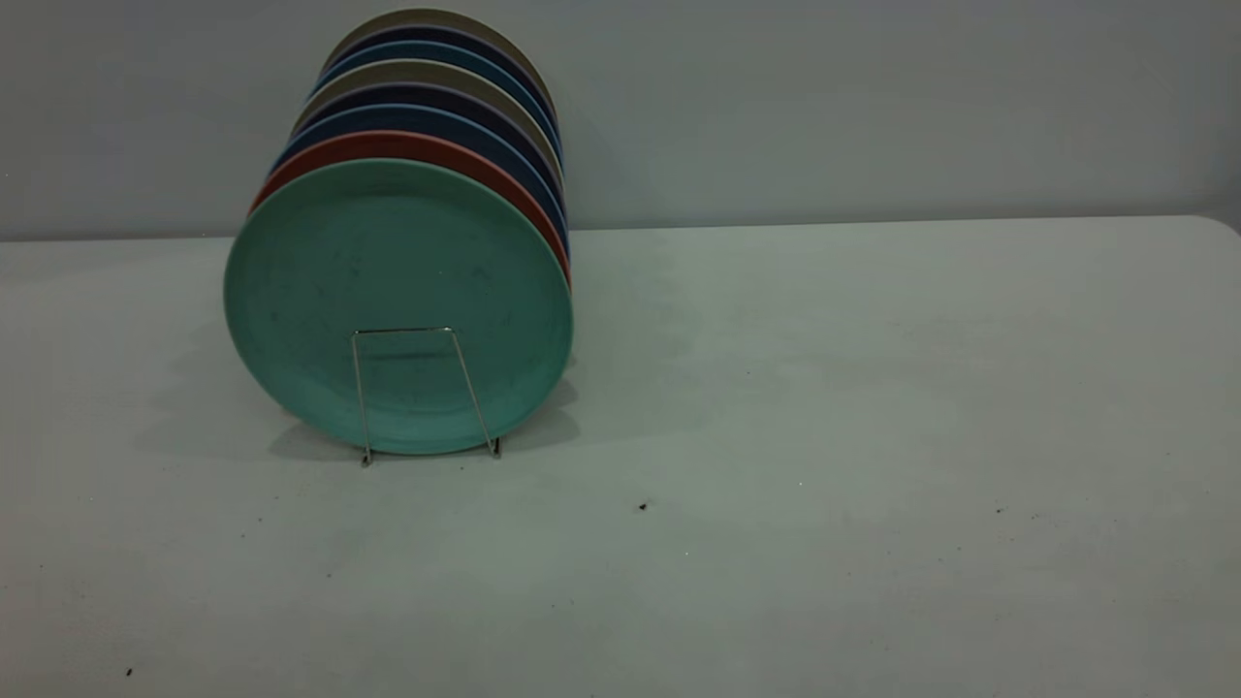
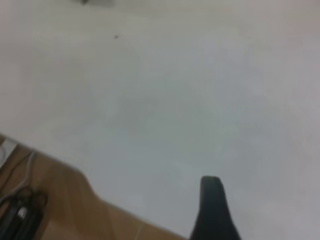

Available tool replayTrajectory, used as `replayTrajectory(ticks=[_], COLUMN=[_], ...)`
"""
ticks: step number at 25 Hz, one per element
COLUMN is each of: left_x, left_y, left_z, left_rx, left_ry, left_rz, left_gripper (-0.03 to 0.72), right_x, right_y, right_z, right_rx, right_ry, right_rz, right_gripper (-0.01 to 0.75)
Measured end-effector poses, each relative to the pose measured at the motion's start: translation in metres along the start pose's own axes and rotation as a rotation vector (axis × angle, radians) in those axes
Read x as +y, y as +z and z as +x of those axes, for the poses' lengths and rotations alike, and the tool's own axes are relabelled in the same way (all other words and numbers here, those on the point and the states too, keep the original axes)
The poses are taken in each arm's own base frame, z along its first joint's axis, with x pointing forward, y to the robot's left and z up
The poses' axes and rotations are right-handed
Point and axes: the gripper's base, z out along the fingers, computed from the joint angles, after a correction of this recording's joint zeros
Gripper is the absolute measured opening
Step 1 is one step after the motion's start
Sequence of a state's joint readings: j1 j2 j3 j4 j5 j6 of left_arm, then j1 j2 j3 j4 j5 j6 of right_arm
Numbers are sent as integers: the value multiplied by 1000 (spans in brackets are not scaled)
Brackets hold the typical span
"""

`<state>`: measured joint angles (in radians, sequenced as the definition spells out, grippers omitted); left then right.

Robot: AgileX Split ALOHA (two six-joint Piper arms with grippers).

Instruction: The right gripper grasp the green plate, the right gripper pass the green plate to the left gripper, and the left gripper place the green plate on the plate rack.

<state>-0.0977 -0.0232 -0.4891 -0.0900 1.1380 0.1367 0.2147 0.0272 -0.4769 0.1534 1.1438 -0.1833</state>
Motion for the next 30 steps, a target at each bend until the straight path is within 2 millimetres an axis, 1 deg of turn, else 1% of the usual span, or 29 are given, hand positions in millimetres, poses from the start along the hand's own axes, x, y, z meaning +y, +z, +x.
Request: replayTrajectory(ticks=[5, 9, 30], left_x=[0, 0, 0], left_y=[0, 0, 0], left_z=[0, 0, 0], left_rx=[1, 2, 2], left_ry=[0, 0, 1], left_rz=[0, 0, 0], left_gripper=[553, 553, 553], right_x=[2, 2, 2], right_y=[-3, -2, -2], right_z=[3, 2, 2], right_rx=[-39, -37, -38], right_ry=[76, 106, 109], right_rz=[125, 171, 177], right_gripper=[550, 550, 549])
